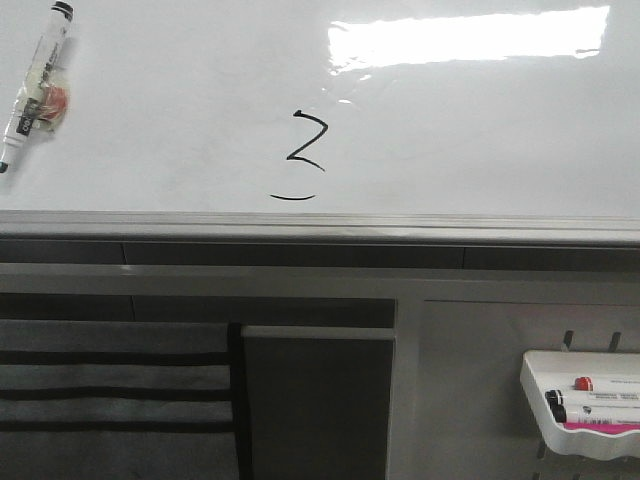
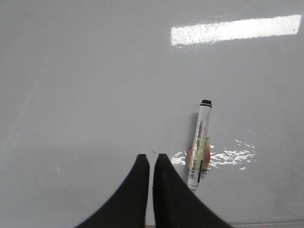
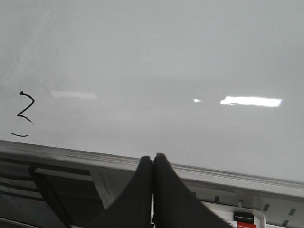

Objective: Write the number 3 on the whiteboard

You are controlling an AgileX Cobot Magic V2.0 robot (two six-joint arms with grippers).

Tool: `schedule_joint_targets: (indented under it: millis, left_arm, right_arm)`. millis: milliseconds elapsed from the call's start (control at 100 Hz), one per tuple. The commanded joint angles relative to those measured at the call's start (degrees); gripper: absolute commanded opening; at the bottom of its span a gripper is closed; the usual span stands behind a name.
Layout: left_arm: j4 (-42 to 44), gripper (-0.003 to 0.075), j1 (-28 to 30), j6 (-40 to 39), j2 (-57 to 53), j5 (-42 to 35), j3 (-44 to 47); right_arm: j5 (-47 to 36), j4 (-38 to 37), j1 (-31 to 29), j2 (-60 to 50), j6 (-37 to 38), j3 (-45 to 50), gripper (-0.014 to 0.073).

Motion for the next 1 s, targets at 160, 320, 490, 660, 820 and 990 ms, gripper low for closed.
schedule_joint_targets:
  millis: [160, 320, 490, 660, 820, 990]
  left_arm:
    - [-1.27, -0.0020, 0.07, -0.68, 0.15, -5.12, -0.02]
    - [-1.27, -0.0020, 0.07, -0.68, 0.15, -5.12, -0.02]
    - [-1.27, -0.0020, 0.73, -0.68, -4.87, -5.15, -0.02]
    - [-1.27, -0.0020, 1.95, -0.68, -16.24, -5.15, 3.10]
    - [-1.27, -0.0020, 2.42, -0.68, -23.65, -5.78, 11.33]
    - [-1.27, -0.0020, 2.42, -0.68, -26.71, -7.69, 18.86]
  right_arm:
    - [-3.60, -0.75, -0.29, 0.32, -0.25, -1.21, -0.0069]
    - [-3.60, -0.75, -0.29, 0.32, -0.25, -1.21, -0.0069]
    - [-3.60, -0.75, -0.29, 0.32, -0.25, -1.21, -0.0069]
    - [-3.60, -0.75, -0.29, 0.32, -0.25, -1.21, -0.0069]
    - [-3.60, -0.75, -0.29, 0.32, -0.25, -1.21, -0.0069]
    - [-3.60, -0.75, -0.29, 0.32, -0.25, -1.21, -0.0069]
